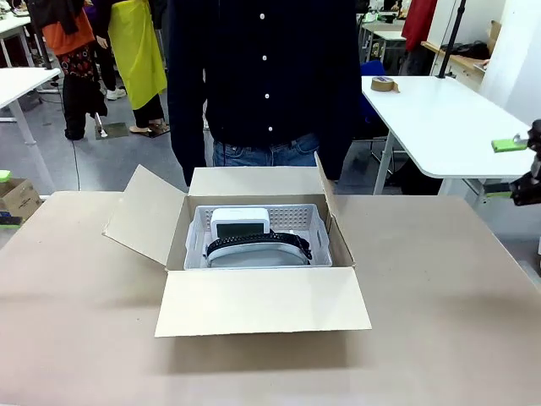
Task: Pack the gift set into the box.
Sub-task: Lift both hands away from the flaps of the Package Box, then press and hold the closed box until the human finishes sealing it.
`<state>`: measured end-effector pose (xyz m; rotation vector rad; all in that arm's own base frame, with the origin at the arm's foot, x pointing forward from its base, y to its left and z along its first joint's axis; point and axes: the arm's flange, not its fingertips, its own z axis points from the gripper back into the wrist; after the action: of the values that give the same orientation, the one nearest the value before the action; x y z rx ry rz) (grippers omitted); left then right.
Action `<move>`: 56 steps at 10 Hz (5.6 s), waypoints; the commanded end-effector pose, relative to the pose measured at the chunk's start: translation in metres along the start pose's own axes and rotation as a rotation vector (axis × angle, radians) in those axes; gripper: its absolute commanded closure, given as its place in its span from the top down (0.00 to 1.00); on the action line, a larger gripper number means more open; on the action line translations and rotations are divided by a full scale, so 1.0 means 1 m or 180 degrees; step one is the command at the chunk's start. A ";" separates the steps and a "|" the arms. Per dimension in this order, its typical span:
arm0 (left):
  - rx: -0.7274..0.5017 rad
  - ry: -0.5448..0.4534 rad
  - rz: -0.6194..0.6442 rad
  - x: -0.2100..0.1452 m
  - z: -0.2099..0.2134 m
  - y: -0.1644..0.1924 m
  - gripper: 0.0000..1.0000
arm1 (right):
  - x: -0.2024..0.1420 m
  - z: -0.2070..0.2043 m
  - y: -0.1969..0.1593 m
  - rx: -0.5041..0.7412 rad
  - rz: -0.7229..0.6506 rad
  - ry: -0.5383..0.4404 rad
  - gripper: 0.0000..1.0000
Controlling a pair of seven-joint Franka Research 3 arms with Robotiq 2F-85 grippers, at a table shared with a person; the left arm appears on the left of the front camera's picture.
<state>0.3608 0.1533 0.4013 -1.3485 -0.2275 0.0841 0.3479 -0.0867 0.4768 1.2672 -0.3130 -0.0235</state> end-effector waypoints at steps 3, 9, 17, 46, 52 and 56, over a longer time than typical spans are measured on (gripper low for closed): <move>0.0054 0.0000 0.0024 -0.009 -0.004 -0.006 1.00 | -0.005 0.005 0.002 -0.0004 0.0077 0.0002 1.00; 0.0054 0.0000 0.0024 -0.009 -0.004 -0.006 1.00 | -0.005 0.005 0.002 -0.0004 0.0077 0.0002 1.00; 0.0054 0.0000 0.0024 -0.009 -0.004 -0.006 1.00 | -0.005 0.005 0.002 -0.0004 0.0077 0.0002 1.00; 0.0197 0.1218 -0.2559 -0.033 -0.241 -0.069 1.00 | 0.002 -0.336 0.050 0.0544 0.3356 0.1886 1.00; -0.1111 0.1156 -0.4300 0.010 -0.277 -0.035 1.00 | 0.023 -0.357 0.011 0.1030 0.4271 0.1113 1.00; -0.0928 0.0116 -0.5577 -0.003 -0.306 -0.026 1.00 | 0.044 -0.354 -0.042 0.1183 0.4336 0.0770 1.00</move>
<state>0.4209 -0.1300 0.3842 -1.1283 -1.1662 -1.3968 0.4710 0.2258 0.3694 1.1839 -0.9173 1.4202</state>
